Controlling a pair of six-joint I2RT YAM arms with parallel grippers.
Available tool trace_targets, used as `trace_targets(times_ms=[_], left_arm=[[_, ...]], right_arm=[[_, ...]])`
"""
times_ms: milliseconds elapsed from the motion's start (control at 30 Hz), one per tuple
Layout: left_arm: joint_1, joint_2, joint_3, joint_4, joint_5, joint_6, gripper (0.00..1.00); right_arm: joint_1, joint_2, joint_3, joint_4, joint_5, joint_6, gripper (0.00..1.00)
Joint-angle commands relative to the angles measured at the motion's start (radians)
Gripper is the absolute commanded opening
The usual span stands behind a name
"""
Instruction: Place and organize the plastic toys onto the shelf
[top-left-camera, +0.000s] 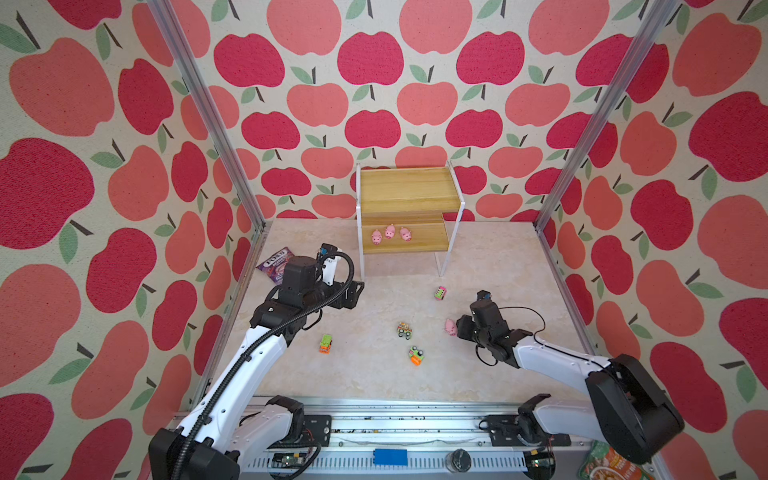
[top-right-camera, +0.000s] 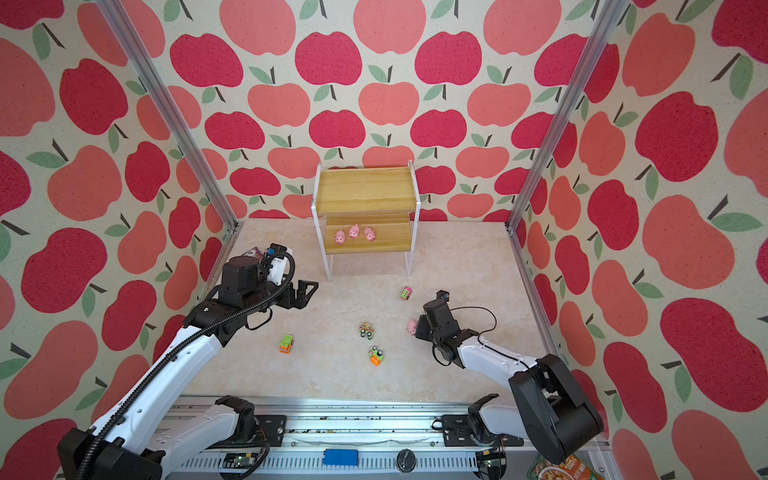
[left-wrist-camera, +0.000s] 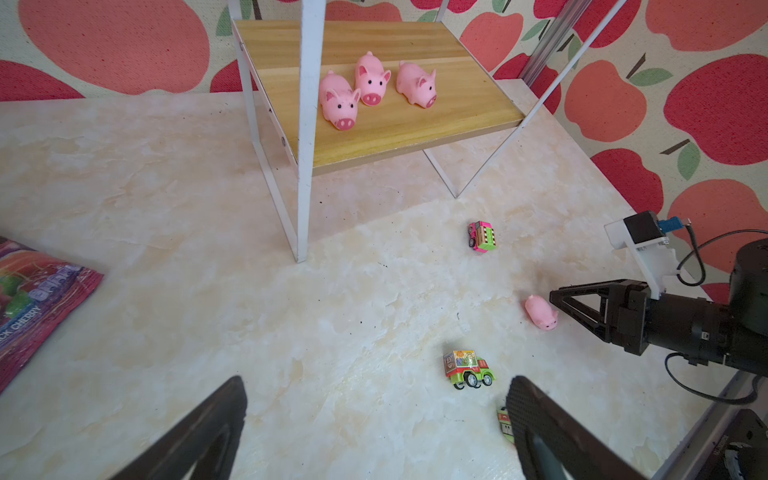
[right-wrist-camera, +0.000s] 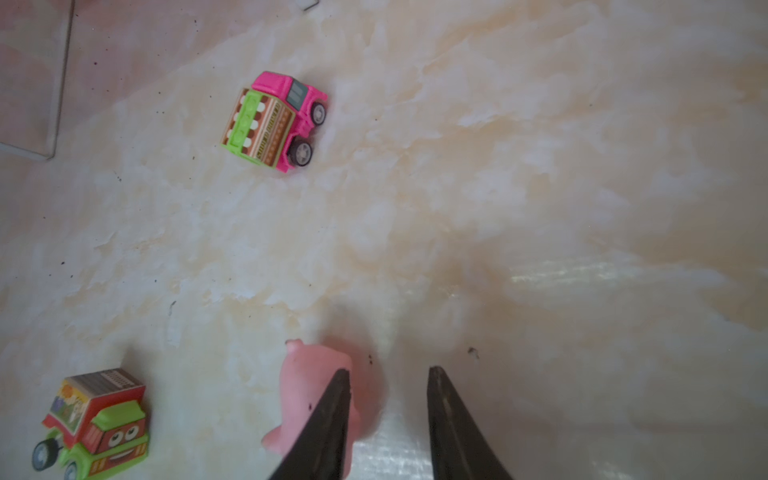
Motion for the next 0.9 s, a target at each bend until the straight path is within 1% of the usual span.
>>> trace_targets(times_ms=[0,133,267,367,467,567,667,867], left_arm=[[-0.003,0.005,0.015,0.016,0.014,0.003,1.0],[-0.003,0.006,0.013,0.015,0.016,0.003,1.0],[-0.004,0.011,0.013,0.015,0.016,0.004,1.0],[-0.009,0.011,0.01,0.016,0.013,0.006,1.0],[-0.019,0.011,0.009,0.015,0.008,0.007,1.0],[-0.043,0.012,0.006,0.018,0.008,0.006,1.0],[-0.071,0.019,0.007,0.014,0.002,0.011,1.0],[-0.086,0.025,0.006,0.014,-0.001,0.016,1.0]], right_arm=[[-0.032,-0.048,-0.016,-0.113,0.027,-0.033,0.4],[-0.04,-0.069,0.019,-0.198,0.053,-0.071,0.42],[-0.032,-0.101,0.043,-0.22,0.064,-0.108,0.44],[0.002,-0.136,0.033,-0.199,0.091,-0.139,0.5],[0.064,-0.157,0.024,-0.161,0.124,-0.166,0.56],[0.126,-0.161,0.003,-0.083,0.153,-0.186,0.62],[0.192,-0.163,-0.023,-0.015,0.236,-0.203,0.66],[0.231,-0.149,-0.148,0.245,0.322,-0.249,0.72]])
